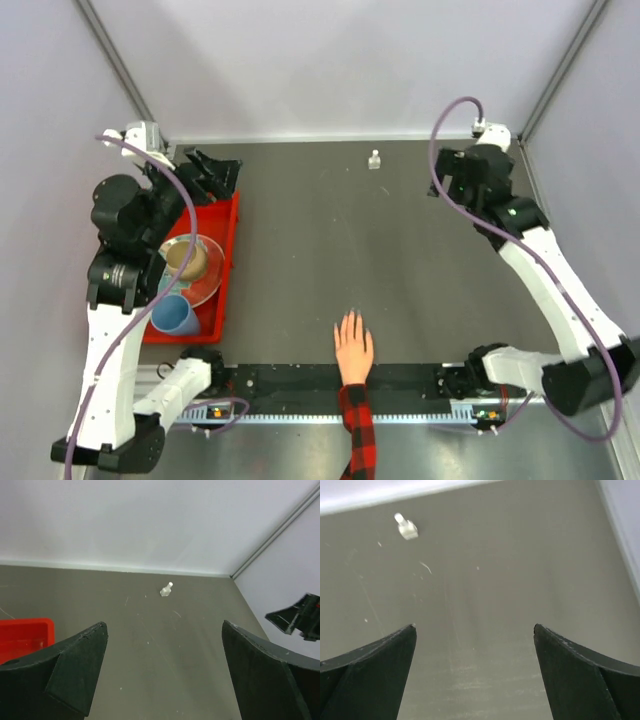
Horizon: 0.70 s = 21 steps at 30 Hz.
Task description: Paint the nails
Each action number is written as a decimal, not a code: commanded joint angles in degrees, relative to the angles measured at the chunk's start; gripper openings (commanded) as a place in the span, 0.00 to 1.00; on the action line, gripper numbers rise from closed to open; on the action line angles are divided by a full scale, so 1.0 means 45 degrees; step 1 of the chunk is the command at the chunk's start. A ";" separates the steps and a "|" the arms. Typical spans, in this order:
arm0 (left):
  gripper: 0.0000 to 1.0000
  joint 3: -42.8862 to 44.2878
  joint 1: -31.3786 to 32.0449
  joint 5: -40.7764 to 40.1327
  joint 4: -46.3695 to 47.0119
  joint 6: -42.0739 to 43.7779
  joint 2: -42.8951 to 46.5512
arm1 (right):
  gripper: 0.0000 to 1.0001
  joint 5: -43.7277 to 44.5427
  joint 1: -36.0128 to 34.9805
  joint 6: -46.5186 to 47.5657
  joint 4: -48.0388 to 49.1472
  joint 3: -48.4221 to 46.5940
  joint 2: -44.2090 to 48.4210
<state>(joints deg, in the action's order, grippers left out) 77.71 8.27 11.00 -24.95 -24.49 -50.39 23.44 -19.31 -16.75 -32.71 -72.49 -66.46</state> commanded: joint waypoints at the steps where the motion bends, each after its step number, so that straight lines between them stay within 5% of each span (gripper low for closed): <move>1: 0.99 -0.0179 -0.0081 0.0368 0.0134 0.0032 0.0084 | 0.99 0.0223 0.0072 -0.0788 0.0685 -0.0804 -0.1166; 10: 1.00 -0.1214 -0.0081 0.0678 0.0389 -0.0339 0.0319 | 0.99 -0.1946 0.0072 -0.0807 0.2793 -0.3127 -0.6322; 11: 0.89 -0.1292 -0.0081 0.1221 0.0369 -0.0223 0.0222 | 0.99 -0.2102 0.0053 -0.0963 0.3067 -0.3458 -0.6732; 13: 0.85 -0.1429 -0.0081 0.1751 0.0310 -0.0105 0.0124 | 0.99 -0.2590 0.0073 -0.1081 0.4059 -0.3714 -0.7689; 21: 0.83 -0.2579 -0.0061 0.3334 0.0796 -0.0748 -0.0286 | 0.99 -0.3608 0.0053 0.0459 0.4730 -0.7618 -1.1849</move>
<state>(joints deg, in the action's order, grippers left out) 68.93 8.23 21.15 -25.08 -26.00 -51.55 9.82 -19.31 -19.35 -16.69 -97.21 -114.21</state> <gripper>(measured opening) 0.839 0.988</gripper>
